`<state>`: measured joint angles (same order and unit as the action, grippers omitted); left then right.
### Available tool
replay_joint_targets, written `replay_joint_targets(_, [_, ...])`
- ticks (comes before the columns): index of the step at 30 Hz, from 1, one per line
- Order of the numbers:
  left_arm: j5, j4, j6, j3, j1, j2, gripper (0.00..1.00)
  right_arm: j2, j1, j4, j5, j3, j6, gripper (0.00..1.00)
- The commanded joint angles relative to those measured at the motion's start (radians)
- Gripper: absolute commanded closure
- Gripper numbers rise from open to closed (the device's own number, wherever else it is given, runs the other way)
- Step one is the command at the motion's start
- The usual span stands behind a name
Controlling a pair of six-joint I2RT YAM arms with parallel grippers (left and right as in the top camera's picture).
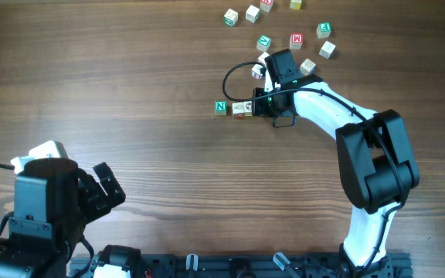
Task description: Form a circle
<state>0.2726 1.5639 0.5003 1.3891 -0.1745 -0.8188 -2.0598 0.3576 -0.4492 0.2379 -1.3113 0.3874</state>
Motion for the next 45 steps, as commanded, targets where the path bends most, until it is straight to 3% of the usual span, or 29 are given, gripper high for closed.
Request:
replay_joint_targets(1, [0.016,-0.003,0.013,-0.005,0.006,0.002,0.0,-0.028,0.006,-0.006,0.042,0.017,0.017,0.96])
replay_joint_targets(13, [0.016,-0.003,0.013,-0.005,0.006,0.002,0.0,-0.028,0.058,-0.005,0.013,0.017,0.15,0.95])
replay_joint_targets(27, [0.016,-0.003,0.013,-0.005,0.006,0.002,0.0,-0.026,0.075,-0.047,-0.201,0.016,0.308,0.95])
replay_joint_targets(32, [0.016,-0.003,0.013,-0.005,0.006,0.002,0.0,0.075,0.076,-0.128,-0.36,-0.026,0.349,0.95])
replay_joint_targets(37, [0.016,-0.003,0.013,-0.005,0.006,0.002,0.0,0.209,0.077,0.01,-0.299,-0.027,0.328,0.95])
replay_joint_targets(41, [0.016,-0.003,0.013,-0.005,0.006,0.002,0.0,0.185,0.089,0.204,-0.116,-0.023,0.241,0.95])
replay_joint_targets(45, [0.016,-0.003,0.013,-0.005,0.006,0.002,0.0,0.117,0.159,0.31,-0.087,-0.023,0.24,0.95])
